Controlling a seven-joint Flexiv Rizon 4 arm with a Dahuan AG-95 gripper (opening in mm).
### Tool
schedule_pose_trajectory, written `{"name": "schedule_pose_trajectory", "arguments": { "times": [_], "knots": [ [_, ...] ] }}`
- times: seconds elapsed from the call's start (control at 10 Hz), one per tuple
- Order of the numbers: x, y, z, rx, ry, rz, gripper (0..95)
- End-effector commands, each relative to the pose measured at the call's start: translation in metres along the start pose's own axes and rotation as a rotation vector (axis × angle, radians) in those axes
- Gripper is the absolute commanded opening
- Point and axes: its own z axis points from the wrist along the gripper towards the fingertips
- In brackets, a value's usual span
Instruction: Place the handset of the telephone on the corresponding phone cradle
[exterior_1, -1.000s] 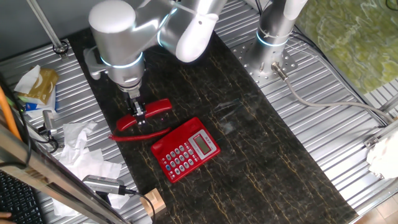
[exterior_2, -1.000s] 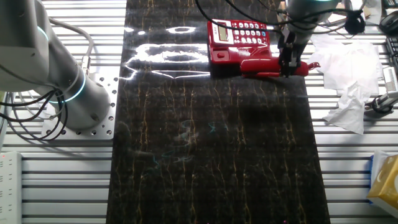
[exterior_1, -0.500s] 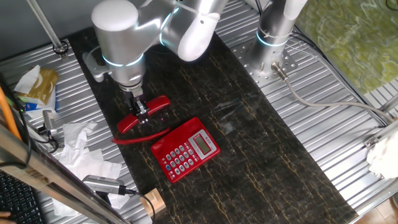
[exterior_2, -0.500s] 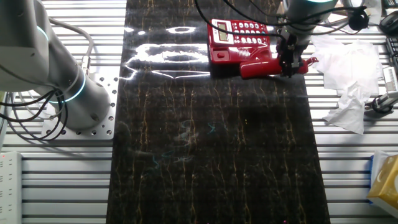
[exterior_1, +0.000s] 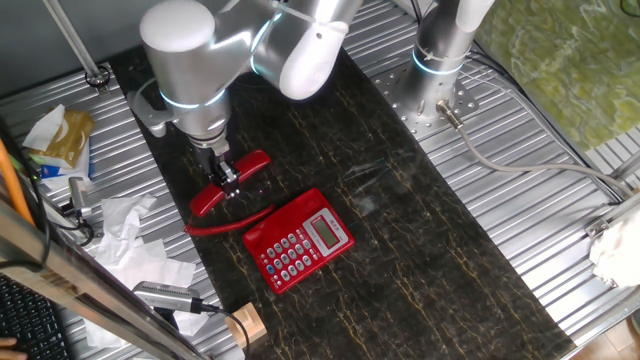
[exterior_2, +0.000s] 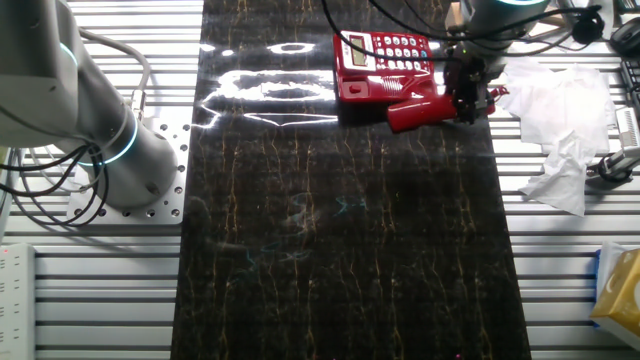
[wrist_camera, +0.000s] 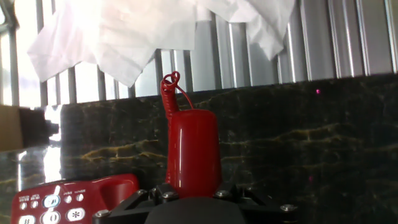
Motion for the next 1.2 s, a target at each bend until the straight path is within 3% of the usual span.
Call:
{"name": "schedule_pose_trajectory", "arguments": {
  "times": [0.1,0.6,1.2],
  "knots": [
    [-0.001,0.001,0.001,-0.002,0.022,-0.023,0.0],
    [0.004,0.005,0.007,-0.001,0.027,0.098,0.0],
    [0.015,0.036,0.024,-0.032,0.020,0.212,0.0]
  ]
}}
